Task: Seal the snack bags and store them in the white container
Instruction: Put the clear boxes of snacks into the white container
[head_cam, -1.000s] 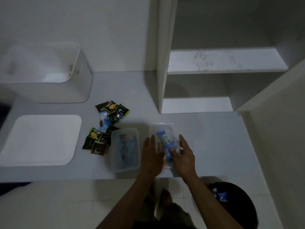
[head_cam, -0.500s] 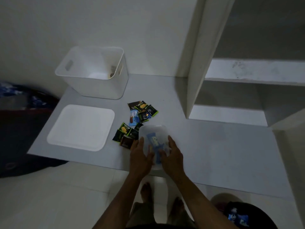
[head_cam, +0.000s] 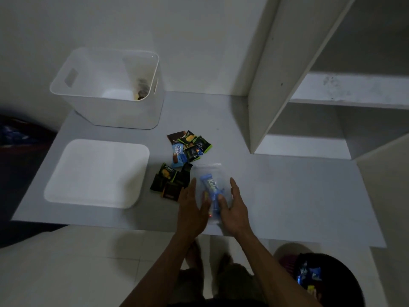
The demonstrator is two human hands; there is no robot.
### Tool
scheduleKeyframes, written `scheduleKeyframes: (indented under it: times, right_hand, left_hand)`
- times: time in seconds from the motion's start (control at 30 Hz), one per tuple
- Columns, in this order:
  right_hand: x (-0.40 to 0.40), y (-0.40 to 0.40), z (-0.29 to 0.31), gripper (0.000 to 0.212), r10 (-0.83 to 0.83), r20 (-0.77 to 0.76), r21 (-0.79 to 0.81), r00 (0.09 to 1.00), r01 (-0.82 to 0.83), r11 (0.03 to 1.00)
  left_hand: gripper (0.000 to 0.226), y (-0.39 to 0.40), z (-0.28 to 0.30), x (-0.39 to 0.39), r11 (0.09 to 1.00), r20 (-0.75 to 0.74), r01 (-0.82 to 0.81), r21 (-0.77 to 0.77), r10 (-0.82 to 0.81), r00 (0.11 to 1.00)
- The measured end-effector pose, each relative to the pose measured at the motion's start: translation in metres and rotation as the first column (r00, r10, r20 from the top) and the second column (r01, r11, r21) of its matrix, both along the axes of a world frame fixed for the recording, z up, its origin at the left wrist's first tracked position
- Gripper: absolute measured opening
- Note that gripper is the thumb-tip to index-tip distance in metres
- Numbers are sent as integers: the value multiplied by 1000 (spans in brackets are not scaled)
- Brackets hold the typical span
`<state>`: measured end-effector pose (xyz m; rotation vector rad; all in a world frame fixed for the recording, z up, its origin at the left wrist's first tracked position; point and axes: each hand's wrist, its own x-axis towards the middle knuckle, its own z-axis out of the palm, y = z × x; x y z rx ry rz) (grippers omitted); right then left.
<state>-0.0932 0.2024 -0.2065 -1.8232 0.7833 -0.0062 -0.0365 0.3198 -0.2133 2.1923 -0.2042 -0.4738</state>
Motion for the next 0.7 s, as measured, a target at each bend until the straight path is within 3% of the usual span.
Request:
scheduleKeyframes:
  times: [0.3, 0.47, 0.7]
  right_hand:
    - [-1, 9, -3, 69, 32, 45, 24, 998, -33, 999]
    - [7, 30, 18, 62, 118, 131, 30, 984, -123, 992]
    - [46, 86, 45, 57, 182, 241, 4, 953, -188, 982]
  left_hand:
    - [72, 5, 8, -8, 997, -35, -75, -15, 75, 997]
    - [61, 30, 28, -5, 991, 53, -126, -40, 128, 990]
    - [74, 91, 55, 22, 969, 110, -238, -66, 244, 964]
